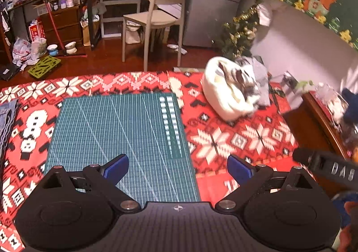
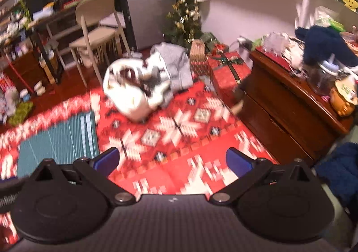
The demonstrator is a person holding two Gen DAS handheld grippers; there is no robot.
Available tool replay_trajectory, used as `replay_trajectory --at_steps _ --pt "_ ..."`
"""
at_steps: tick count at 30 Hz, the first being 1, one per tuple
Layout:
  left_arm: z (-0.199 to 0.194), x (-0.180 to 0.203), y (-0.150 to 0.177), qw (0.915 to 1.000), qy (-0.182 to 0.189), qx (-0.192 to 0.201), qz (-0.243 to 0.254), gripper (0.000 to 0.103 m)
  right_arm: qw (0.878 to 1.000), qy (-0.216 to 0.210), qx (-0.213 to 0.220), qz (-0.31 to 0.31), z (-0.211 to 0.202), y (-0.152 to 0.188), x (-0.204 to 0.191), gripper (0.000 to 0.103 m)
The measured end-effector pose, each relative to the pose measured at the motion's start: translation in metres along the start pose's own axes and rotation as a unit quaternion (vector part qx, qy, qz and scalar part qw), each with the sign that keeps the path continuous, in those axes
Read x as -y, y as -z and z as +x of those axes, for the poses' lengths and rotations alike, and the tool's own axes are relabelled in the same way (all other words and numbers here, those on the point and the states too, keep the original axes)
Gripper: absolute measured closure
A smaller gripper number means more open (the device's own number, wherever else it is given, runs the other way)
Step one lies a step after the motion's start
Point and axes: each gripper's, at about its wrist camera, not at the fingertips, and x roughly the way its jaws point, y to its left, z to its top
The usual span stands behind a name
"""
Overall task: Fold clothes
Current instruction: 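Move the left tool toward the cream sweater and grasp its body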
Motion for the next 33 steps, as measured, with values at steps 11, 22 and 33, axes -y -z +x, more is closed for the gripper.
replay_trajectory --at_steps 11,22,33 --pt "0.072 0.022 -0.038 0.9971 -0.038 0.010 0.065 0.008 1.000 0.009 0.006 0.020 0.097 -0.033 0.000 0.001" --pt "0.123 0.051 -0.043 0.9961 -0.024 -0.013 0.083 0.014 0.993 0.075 0.035 -0.088 0.137 -0.009 -0.010 0.001" --pt "0.136 0.056 -0.055 0.9986 -0.002 -0.006 0.052 0.012 0.994 0.094 0.049 -0.005 0.154 -0.019 0.028 0.001"
